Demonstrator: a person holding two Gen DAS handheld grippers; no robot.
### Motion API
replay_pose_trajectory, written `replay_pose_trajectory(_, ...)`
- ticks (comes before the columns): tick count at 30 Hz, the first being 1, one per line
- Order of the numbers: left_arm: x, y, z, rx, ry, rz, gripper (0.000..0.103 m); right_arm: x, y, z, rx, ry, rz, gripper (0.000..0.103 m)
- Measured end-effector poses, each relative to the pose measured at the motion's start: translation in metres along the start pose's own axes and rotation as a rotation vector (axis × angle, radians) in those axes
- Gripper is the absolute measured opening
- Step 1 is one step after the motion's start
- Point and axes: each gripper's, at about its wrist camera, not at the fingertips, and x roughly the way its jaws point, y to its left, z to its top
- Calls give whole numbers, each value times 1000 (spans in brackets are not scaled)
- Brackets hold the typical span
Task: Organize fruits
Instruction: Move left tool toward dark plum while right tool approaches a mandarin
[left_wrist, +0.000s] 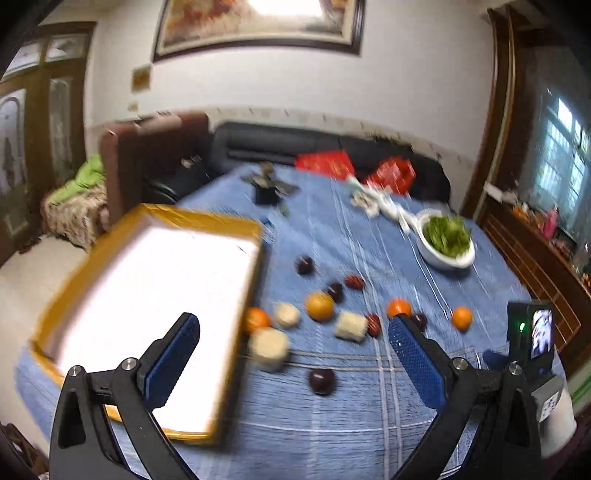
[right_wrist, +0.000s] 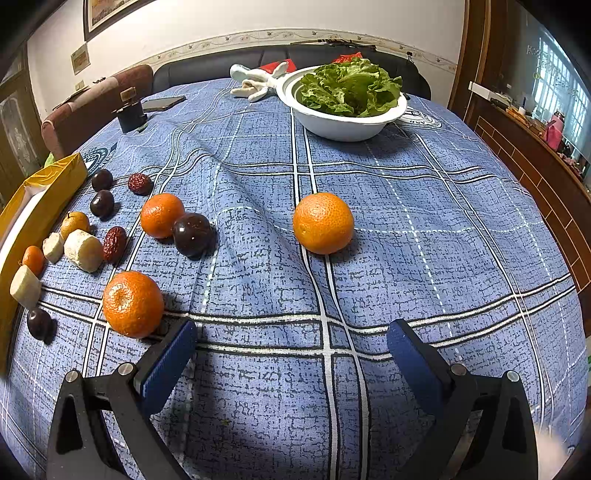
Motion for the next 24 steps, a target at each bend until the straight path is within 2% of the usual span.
replay_pose_trajectory(3, -17, 24, 10, -60, -30, 30, 102, 0, 0, 0, 0, 0, 0, 103)
replay_pose_trajectory(5, -23, 33, 12, -88, -33, 16, 102, 0, 0, 0, 0, 0, 0, 103)
replay_pose_trajectory(12, -42, 31, 3, -69, -57, -3, 102, 0, 0, 0, -1, 0, -2, 103)
replay_pose_trajectory(17, -38, 26, -2, -53, -21, -41, 102, 0, -1, -1, 8, 1, 0, 103)
replay_pose_trajectory(24, -22, 30, -13, -80, 64, -109, 102, -11, 1, -13, 5, 42, 7, 103)
